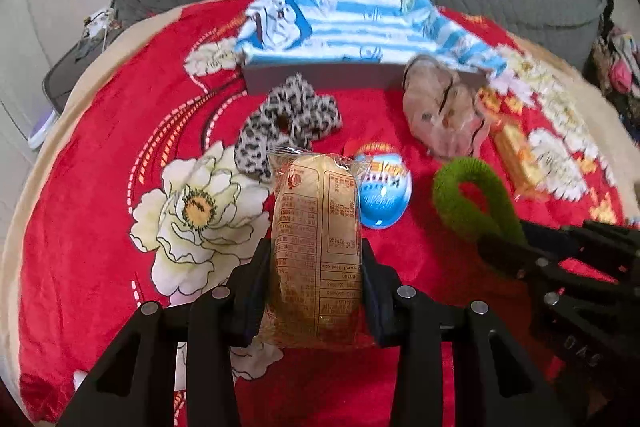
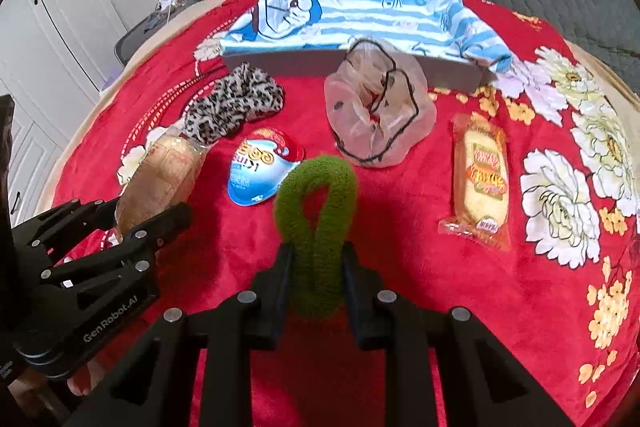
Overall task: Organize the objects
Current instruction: 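Lift the bread roll with the left gripper while the right lifts the hair tie toward the shirt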
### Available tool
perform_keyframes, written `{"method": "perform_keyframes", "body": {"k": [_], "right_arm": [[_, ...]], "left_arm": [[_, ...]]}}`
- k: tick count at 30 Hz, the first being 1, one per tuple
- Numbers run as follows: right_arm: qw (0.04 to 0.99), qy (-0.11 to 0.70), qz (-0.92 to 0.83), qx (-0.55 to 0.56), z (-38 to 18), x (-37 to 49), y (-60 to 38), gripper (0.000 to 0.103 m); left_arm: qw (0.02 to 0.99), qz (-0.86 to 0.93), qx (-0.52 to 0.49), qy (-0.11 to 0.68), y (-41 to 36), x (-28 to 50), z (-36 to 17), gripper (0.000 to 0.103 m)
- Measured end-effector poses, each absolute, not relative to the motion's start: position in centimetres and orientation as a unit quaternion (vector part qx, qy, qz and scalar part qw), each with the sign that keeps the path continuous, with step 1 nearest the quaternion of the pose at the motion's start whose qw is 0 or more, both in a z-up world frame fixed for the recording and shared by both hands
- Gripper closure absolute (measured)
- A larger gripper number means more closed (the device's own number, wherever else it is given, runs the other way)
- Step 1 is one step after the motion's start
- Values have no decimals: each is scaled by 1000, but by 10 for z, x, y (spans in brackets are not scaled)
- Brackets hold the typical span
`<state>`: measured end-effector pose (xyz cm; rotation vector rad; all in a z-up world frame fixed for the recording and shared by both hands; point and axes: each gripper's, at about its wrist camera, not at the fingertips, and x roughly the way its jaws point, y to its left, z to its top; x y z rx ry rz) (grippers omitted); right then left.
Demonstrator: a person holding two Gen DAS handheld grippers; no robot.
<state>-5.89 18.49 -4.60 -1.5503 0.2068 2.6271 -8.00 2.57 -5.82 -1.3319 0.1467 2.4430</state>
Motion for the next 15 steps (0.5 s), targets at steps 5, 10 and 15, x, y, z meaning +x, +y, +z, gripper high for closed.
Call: {"method": "perform_keyframes", "body": {"k": [5, 10, 15], "right_arm": [[44, 72, 868, -490, -33, -49, 188, 79], [45, 75, 880, -468, -16, -45, 191, 79], [43, 70, 891, -446, 0, -40, 190, 79]], "left_arm": [[182, 858, -479, 43, 27, -76, -49, 61], [176, 867, -462, 61, 32, -69, -34, 61], [173, 875, -447, 63, 34, -67, -17, 61]]}}
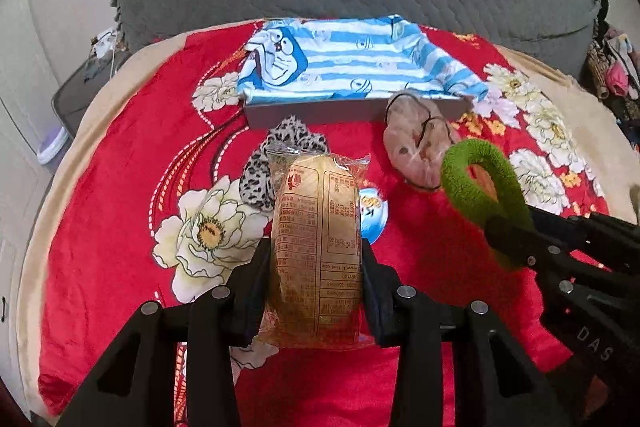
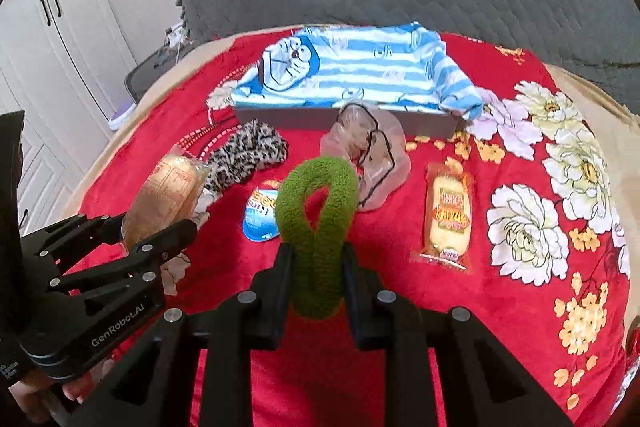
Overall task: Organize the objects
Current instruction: 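Lift the bread roll with the left gripper while the right lifts the hair tie toward the shirt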
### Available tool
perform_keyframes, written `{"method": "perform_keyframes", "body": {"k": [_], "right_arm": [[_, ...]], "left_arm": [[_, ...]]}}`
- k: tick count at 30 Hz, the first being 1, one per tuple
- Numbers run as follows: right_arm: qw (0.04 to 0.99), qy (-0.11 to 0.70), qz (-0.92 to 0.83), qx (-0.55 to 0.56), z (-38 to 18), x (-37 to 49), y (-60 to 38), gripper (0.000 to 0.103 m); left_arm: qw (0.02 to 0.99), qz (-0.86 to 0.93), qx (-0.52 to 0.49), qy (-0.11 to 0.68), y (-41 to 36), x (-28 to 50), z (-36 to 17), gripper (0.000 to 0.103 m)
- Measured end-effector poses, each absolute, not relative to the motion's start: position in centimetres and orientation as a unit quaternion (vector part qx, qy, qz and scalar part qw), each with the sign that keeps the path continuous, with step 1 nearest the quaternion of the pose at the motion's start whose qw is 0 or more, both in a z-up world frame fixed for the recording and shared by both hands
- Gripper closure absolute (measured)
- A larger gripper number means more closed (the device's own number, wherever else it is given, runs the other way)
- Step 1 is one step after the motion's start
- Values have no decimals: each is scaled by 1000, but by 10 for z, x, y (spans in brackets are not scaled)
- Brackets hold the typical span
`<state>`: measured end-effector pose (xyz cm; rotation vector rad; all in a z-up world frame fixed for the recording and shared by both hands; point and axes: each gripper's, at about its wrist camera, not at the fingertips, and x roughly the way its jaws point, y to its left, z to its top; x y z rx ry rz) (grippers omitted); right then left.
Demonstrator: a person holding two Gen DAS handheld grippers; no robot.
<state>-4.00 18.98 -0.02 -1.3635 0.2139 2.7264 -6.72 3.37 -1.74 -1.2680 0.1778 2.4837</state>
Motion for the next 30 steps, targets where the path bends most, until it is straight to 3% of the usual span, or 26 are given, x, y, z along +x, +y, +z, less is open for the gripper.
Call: {"method": "perform_keyframes", "body": {"k": [30], "right_arm": [[55, 39, 930, -362, 53, -46, 194, 79]], "left_arm": [[133, 903, -408, 27, 41, -80, 35, 61]]}}
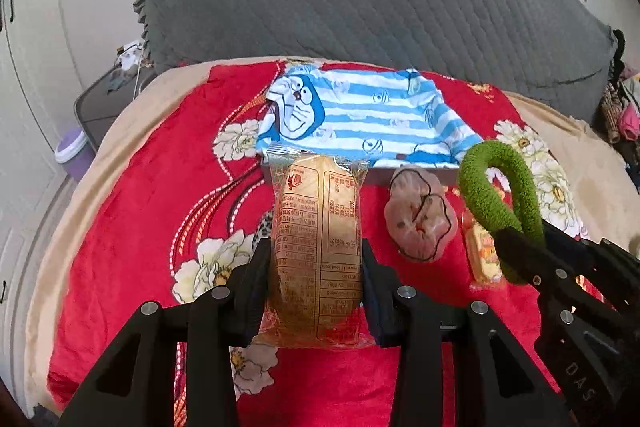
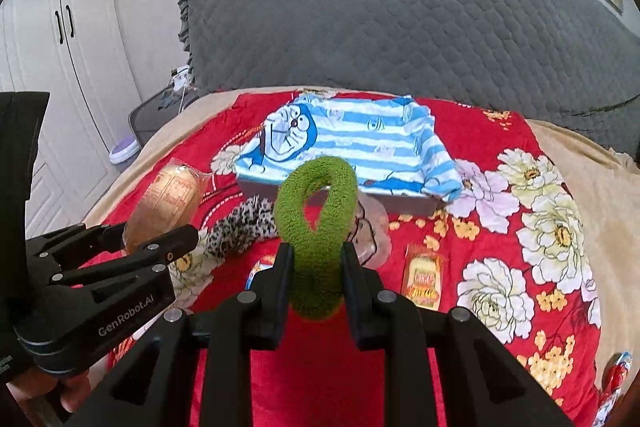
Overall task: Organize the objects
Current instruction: 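Lift the bread roll with the left gripper while the right lifts the hair tie toward the shirt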
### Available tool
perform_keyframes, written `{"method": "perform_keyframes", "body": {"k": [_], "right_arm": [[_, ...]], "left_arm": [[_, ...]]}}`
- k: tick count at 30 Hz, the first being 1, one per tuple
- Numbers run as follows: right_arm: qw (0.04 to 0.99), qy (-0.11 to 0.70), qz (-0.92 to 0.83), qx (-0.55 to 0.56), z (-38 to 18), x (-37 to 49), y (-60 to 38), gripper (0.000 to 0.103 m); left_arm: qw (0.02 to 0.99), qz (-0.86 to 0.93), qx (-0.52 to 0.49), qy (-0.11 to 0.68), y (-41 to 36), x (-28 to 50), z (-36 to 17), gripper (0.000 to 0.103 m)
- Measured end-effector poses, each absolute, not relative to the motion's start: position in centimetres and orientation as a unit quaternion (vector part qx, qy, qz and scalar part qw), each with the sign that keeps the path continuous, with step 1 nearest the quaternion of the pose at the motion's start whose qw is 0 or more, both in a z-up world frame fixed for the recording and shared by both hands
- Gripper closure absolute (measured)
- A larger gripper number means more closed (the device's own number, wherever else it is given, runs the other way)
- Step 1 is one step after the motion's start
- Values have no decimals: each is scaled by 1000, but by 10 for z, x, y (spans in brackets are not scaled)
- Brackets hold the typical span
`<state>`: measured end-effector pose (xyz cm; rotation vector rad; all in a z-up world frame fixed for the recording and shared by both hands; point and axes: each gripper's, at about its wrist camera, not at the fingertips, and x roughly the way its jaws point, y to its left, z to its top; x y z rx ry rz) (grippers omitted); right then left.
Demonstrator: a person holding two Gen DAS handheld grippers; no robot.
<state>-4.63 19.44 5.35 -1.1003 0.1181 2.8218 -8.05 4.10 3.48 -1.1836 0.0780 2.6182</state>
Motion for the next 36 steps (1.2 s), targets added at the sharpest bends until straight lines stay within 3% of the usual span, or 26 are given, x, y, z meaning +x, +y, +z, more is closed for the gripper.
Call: {"method": "perform_keyframes", "body": {"k": [22, 36], "right_arm": [[74, 28, 944, -321, 86, -76, 212, 79], [36, 18, 955, -294, 106, -109, 235, 79]], "left_arm": [[120, 920, -370, 45, 66, -110, 65, 61], [132, 925, -353, 49, 86, -150, 82, 61]]}}
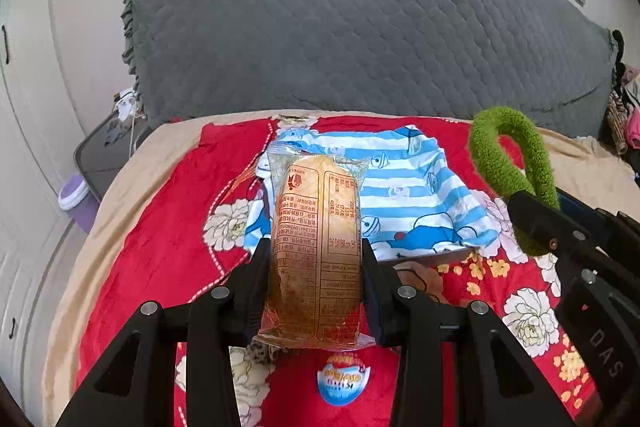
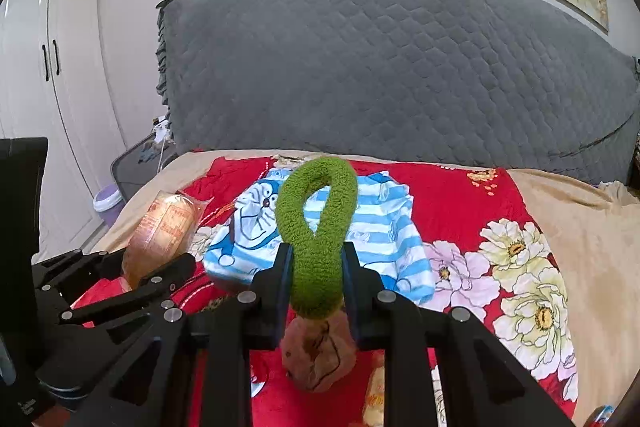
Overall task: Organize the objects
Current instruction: 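Lift the bread roll with the left gripper while the right lifts the hair tie toward the shirt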
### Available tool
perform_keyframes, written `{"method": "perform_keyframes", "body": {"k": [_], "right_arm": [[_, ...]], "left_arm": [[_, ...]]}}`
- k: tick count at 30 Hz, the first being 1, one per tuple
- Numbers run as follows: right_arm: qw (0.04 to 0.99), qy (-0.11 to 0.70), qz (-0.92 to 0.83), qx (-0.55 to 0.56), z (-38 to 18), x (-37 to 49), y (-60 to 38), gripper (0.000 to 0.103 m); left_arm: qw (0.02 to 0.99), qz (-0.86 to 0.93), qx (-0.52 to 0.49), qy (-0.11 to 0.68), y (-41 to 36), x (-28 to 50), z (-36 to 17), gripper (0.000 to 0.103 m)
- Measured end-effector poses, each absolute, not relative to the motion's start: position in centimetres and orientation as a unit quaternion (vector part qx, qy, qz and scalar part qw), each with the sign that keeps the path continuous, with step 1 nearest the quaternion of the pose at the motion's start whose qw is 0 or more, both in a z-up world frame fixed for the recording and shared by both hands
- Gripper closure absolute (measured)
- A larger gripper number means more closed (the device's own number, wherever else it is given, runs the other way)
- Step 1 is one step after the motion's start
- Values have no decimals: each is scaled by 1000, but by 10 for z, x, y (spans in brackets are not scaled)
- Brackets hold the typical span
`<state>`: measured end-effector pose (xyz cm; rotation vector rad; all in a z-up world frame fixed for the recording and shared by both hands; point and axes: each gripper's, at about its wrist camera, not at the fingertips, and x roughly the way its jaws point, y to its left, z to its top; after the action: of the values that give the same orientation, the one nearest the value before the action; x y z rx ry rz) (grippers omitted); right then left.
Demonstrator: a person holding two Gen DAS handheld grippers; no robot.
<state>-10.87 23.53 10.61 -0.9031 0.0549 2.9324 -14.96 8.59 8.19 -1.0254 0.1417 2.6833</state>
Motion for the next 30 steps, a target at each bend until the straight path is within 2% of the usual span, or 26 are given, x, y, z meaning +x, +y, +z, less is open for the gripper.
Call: {"method": "perform_keyframes", "body": {"k": [30], "right_arm": [[29, 22, 960, -278, 98, -178, 258, 79]], "left_arm": [[130, 932, -336, 46, 110, -233, 82, 61]]}}
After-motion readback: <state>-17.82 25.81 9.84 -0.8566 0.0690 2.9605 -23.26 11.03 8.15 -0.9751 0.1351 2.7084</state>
